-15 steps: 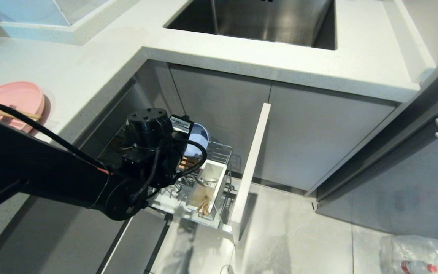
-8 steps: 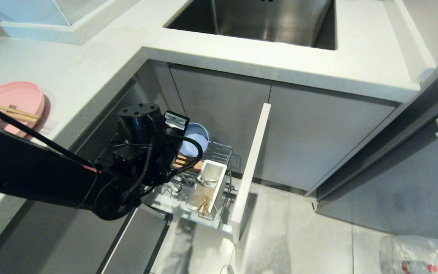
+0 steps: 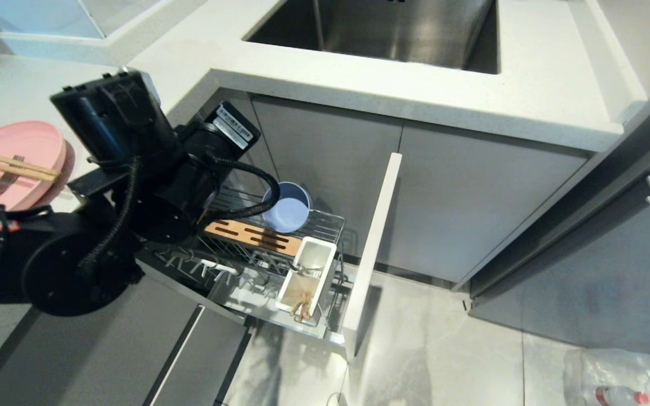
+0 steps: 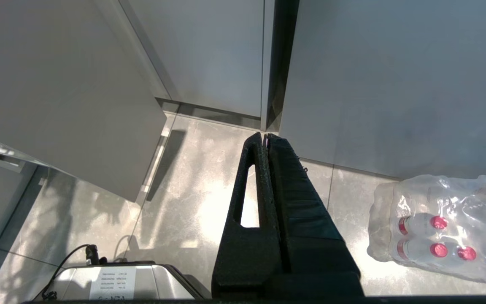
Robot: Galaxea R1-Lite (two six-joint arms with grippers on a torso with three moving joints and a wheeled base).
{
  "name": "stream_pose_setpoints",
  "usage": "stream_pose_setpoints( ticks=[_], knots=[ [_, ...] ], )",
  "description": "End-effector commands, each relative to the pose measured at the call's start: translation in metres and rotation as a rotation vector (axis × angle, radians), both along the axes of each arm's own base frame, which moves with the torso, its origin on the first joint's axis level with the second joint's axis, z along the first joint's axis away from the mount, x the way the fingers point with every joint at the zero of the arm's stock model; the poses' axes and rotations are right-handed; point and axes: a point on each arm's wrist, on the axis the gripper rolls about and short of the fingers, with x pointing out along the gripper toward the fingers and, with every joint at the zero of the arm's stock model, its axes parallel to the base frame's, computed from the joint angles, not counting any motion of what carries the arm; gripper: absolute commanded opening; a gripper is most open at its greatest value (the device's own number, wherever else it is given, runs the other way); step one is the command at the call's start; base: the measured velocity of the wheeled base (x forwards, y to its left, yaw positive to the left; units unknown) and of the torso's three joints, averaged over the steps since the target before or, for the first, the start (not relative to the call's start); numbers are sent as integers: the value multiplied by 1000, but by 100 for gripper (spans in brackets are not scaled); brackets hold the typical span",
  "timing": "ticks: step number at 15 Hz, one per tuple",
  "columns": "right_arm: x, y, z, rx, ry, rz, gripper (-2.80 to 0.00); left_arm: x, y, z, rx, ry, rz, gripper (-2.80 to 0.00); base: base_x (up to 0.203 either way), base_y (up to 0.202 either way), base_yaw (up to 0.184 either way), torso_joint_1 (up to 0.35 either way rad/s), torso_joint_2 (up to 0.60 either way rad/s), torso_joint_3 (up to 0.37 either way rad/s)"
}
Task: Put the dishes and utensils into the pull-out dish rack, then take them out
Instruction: Pick up the chopsticks and place it in the cupboard
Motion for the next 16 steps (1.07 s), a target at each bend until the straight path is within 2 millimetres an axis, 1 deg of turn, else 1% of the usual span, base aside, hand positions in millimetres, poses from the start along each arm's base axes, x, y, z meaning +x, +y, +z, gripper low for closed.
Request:
stream_pose_setpoints(
  ticks=[1, 3, 4, 6, 8, 9, 10, 12, 13, 15, 16],
  knots=[
    [0, 0, 0, 0, 0, 0, -280, -18, 10, 32, 136, -90, 52, -280, 0, 0, 0, 0, 0, 0],
    [0, 0, 0, 0, -1, 0, -280, -30, 21, 71, 199, -134, 110, -280, 0, 0, 0, 0, 0, 0],
    [0, 0, 0, 0, 1, 0, -280, -36, 29, 90, 225, -140, 162, -280, 0, 0, 0, 0, 0, 0],
    [0, 0, 0, 0, -1, 0, -280, -47, 55, 123, 276, -107, 320, -280, 0, 0, 0, 0, 0, 0],
    [0, 0, 0, 0, 0, 0, -280, -57, 78, 150, 265, -95, 428, -280, 0, 0, 0, 0, 0, 0],
    [0, 0, 0, 0, 1, -1, -280, -58, 93, 154, 267, -56, 503, -280, 0, 0, 0, 0, 0, 0],
    [0, 0, 0, 0, -1, 0, -280, -60, 102, 157, 261, -16, 552, -280, 0, 0, 0, 0, 0, 0],
    [0, 0, 0, 0, -1, 0, -280, -69, 111, 171, 121, -14, 591, -280, 0, 0, 0, 0, 0, 0],
    [0, 0, 0, 0, -1, 0, -280, -69, 118, 175, 70, 2, 624, -280, 0, 0, 0, 0, 0, 0],
    [0, 0, 0, 0, -1, 0, -280, -62, 137, 176, 8, 64, 700, -280, 0, 0, 0, 0, 0, 0],
    [0, 0, 0, 0, -1, 0, -280, -55, 148, 171, 2, 111, 721, -280, 0, 0, 0, 0, 0, 0]
  ],
)
